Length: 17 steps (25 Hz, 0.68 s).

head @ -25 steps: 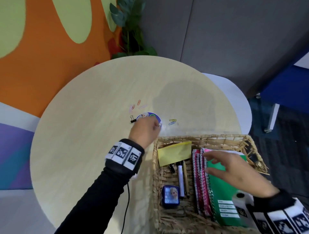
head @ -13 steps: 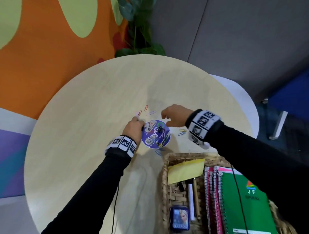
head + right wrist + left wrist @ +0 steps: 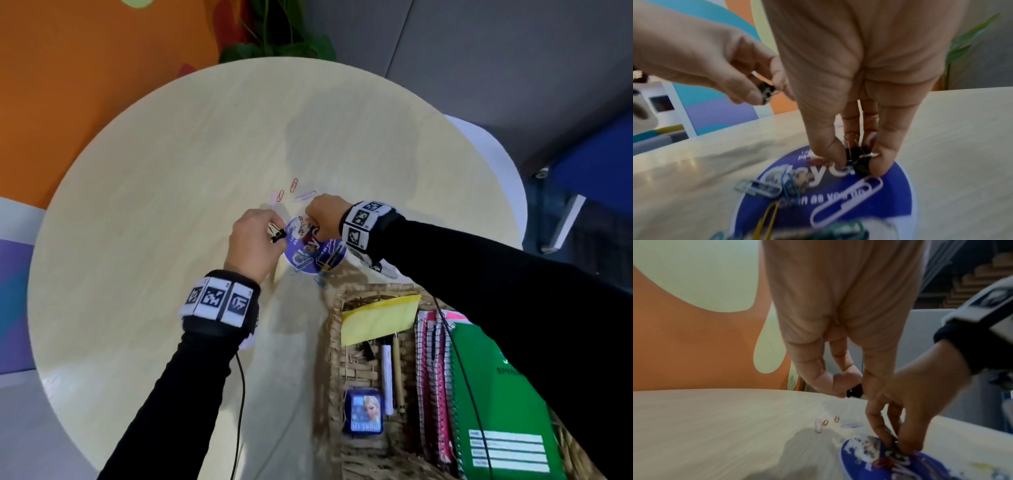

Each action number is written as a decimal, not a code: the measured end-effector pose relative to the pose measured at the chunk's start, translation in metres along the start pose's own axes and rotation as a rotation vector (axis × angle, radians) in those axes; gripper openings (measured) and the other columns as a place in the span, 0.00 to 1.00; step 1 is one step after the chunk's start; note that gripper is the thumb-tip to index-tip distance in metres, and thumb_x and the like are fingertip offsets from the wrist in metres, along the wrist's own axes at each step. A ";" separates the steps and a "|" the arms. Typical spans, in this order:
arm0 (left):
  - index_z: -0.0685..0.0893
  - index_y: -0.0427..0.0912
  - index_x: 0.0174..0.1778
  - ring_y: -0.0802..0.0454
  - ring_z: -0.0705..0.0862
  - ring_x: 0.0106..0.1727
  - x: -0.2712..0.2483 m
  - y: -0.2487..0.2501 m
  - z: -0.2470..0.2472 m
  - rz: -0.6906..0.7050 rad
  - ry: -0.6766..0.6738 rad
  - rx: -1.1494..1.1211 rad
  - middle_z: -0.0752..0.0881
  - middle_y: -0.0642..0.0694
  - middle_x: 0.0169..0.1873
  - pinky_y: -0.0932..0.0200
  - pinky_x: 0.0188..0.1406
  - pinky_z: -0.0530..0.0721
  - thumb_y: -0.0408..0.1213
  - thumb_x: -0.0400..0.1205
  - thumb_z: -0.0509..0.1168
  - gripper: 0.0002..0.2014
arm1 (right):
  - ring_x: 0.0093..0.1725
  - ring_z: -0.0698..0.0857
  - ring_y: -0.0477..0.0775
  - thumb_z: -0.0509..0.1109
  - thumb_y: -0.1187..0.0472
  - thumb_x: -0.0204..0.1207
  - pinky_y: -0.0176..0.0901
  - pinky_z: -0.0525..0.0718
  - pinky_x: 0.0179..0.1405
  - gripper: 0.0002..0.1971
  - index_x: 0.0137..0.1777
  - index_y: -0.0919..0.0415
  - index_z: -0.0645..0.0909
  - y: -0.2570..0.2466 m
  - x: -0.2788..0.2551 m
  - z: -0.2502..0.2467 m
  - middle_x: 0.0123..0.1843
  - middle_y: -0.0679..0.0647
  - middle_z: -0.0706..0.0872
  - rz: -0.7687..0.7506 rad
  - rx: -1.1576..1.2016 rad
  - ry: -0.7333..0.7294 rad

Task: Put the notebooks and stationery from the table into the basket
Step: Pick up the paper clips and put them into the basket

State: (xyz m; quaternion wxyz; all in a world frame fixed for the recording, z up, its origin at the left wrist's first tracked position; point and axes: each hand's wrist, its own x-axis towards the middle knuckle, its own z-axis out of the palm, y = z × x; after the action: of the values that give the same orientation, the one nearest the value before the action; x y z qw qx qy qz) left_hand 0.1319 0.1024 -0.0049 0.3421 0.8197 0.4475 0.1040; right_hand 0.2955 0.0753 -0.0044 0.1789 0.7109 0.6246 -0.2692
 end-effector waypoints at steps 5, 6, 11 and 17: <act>0.85 0.49 0.40 0.52 0.85 0.34 -0.064 0.027 -0.015 -0.011 0.002 -0.202 0.82 0.60 0.30 0.80 0.34 0.73 0.33 0.69 0.75 0.09 | 0.53 0.83 0.62 0.71 0.65 0.68 0.43 0.72 0.41 0.11 0.50 0.68 0.83 0.003 -0.061 -0.034 0.55 0.63 0.85 -0.016 0.199 0.269; 0.85 0.50 0.39 0.54 0.84 0.34 -0.078 0.034 -0.015 -0.007 -0.022 -0.245 0.83 0.59 0.30 0.79 0.35 0.74 0.33 0.69 0.76 0.09 | 0.50 0.83 0.61 0.70 0.65 0.67 0.42 0.72 0.40 0.10 0.48 0.66 0.83 0.005 -0.085 -0.034 0.52 0.62 0.85 -0.044 0.254 0.348; 0.87 0.45 0.38 0.58 0.84 0.35 -0.134 0.060 -0.012 0.070 -0.188 -0.309 0.88 0.52 0.31 0.73 0.34 0.80 0.34 0.65 0.80 0.10 | 0.40 0.80 0.54 0.72 0.61 0.65 0.45 0.78 0.43 0.09 0.46 0.60 0.83 -0.007 -0.193 0.036 0.47 0.57 0.84 -0.087 0.434 0.268; 0.86 0.48 0.40 0.57 0.83 0.31 -0.166 0.076 -0.003 0.194 -0.318 -0.133 0.86 0.53 0.31 0.65 0.37 0.82 0.37 0.67 0.79 0.10 | 0.51 0.84 0.65 0.68 0.62 0.71 0.56 0.85 0.44 0.14 0.57 0.62 0.78 -0.034 -0.191 0.130 0.54 0.61 0.82 -0.108 0.311 0.027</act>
State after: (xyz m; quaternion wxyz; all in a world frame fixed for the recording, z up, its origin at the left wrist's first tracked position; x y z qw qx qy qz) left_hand 0.0849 -0.0575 0.0690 0.4501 0.8408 0.2988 0.0352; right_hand 0.2266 -0.1475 0.0115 0.0438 0.6991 0.6149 -0.3623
